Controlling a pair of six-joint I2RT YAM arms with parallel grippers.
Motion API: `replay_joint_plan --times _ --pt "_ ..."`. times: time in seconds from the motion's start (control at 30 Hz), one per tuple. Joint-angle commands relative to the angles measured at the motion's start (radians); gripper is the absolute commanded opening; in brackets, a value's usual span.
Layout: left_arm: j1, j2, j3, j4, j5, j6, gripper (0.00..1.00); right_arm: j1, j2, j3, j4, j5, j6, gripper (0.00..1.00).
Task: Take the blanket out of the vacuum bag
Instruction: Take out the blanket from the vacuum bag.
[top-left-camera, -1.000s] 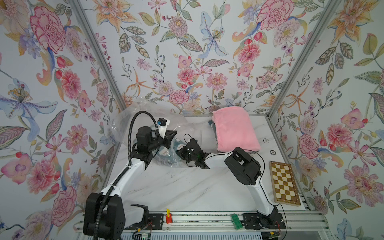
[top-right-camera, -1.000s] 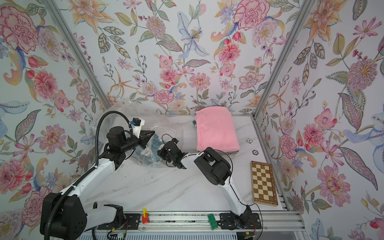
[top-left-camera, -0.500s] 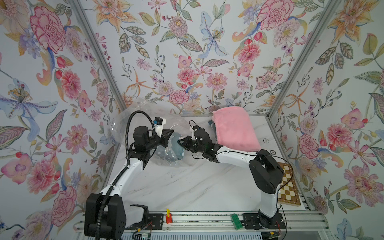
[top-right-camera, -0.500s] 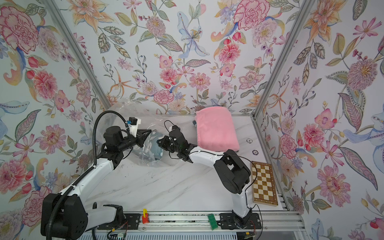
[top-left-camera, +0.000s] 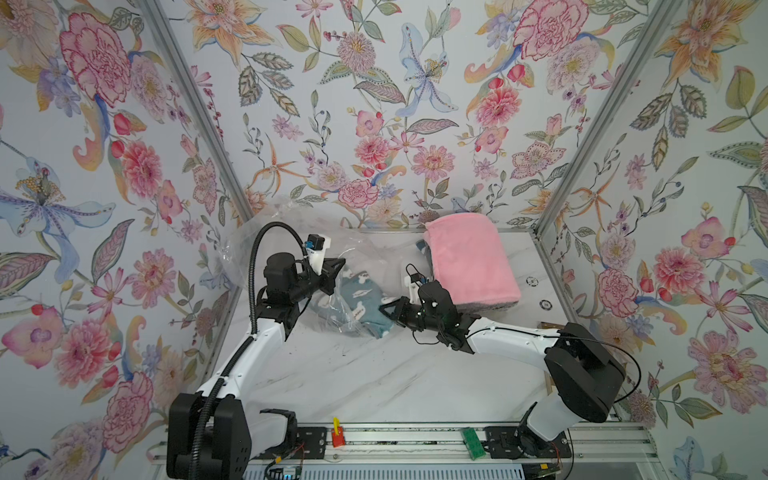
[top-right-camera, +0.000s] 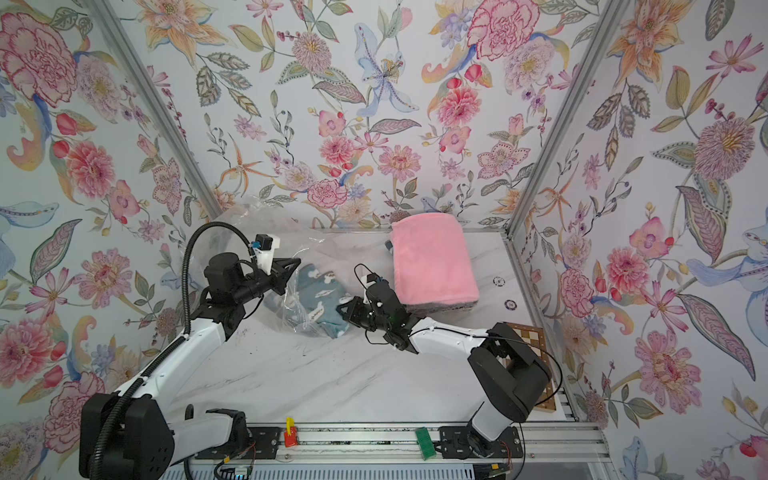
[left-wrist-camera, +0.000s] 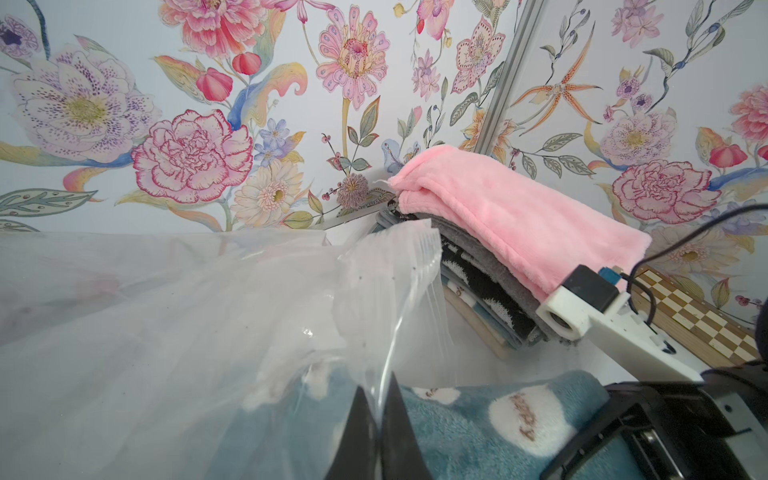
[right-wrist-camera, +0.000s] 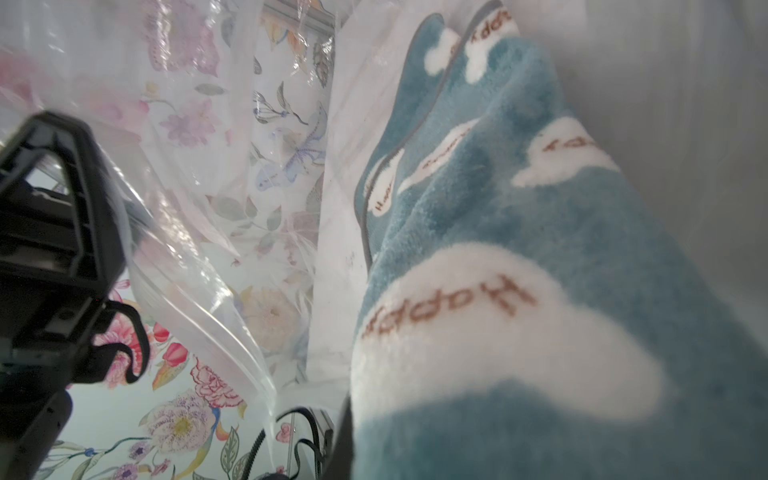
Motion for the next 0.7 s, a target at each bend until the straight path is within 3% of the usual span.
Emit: replay_joint_plan --times 0.0,0.23,0.47,0.6,0.67 --pt "0.009 -0.023 -0.018 0.010 -0.013 0.017 0.00 0.008 -0.044 -0.096 0.078 0.038 0.020 0.00" --pt "0.008 -0.014 -0.016 0.014 -0.004 0.011 0.00 -0.016 -0.002 -0.170 0.184 0.051 0.030 0.00" --pt "0.009 -0.014 -0.018 0.020 0.002 0.005 0.00 -0.001 0.097 -0.163 0.299 0.023 0.063 0.27" --pt "0.008 -0.009 -0.018 0.026 0.007 0.000 0.00 0.023 0.135 -0.154 0.316 0.026 0.080 0.56" --pt "0.008 -0.008 -0.018 0.029 0.011 -0.003 0.00 0.039 0.151 -0.153 0.330 0.039 0.089 0.60"
